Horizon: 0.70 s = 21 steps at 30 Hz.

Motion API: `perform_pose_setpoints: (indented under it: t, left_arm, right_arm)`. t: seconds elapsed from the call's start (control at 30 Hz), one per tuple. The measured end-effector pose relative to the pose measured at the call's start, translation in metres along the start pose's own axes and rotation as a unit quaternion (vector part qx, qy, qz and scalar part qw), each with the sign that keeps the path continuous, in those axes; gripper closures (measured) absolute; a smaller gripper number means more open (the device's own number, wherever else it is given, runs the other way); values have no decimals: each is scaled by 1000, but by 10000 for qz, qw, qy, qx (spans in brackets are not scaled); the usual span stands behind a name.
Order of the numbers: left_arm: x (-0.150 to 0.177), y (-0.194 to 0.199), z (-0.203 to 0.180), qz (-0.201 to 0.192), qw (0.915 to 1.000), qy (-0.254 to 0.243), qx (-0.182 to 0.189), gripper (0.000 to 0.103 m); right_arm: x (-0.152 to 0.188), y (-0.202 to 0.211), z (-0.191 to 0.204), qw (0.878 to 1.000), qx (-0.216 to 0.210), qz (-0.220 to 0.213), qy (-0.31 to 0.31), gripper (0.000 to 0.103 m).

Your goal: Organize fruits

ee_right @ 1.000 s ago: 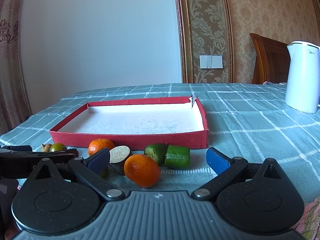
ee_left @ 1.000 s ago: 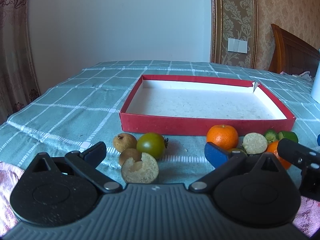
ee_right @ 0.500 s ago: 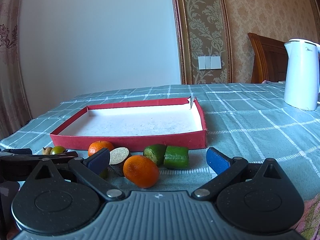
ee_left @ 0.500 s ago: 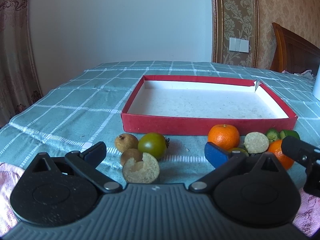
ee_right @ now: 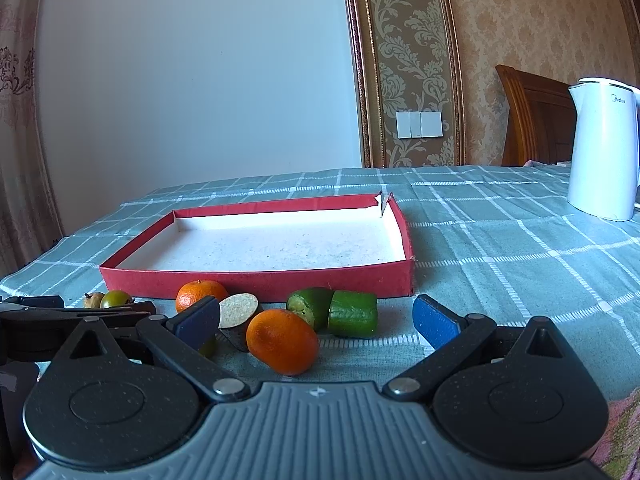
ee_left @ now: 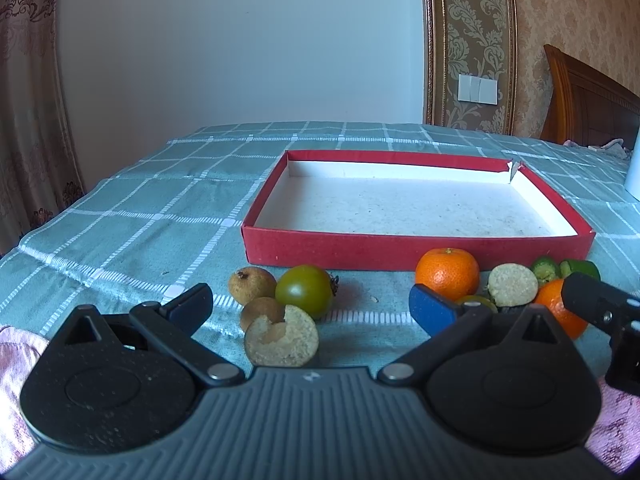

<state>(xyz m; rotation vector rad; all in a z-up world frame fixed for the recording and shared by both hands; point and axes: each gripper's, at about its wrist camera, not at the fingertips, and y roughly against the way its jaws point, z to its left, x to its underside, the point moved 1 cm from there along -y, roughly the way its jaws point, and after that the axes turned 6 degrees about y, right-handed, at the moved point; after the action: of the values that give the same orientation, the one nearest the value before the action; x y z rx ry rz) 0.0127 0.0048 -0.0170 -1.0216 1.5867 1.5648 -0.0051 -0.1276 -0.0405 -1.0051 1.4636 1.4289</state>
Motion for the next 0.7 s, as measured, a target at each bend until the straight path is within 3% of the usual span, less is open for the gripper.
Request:
perform_pose_setpoints:
  t: [0.7]
  left_arm:
    - [1,0,-3,-17,10000,-21,-69,0]
  right_arm:
    - [1,2,2,10000,-2,-39,58,0]
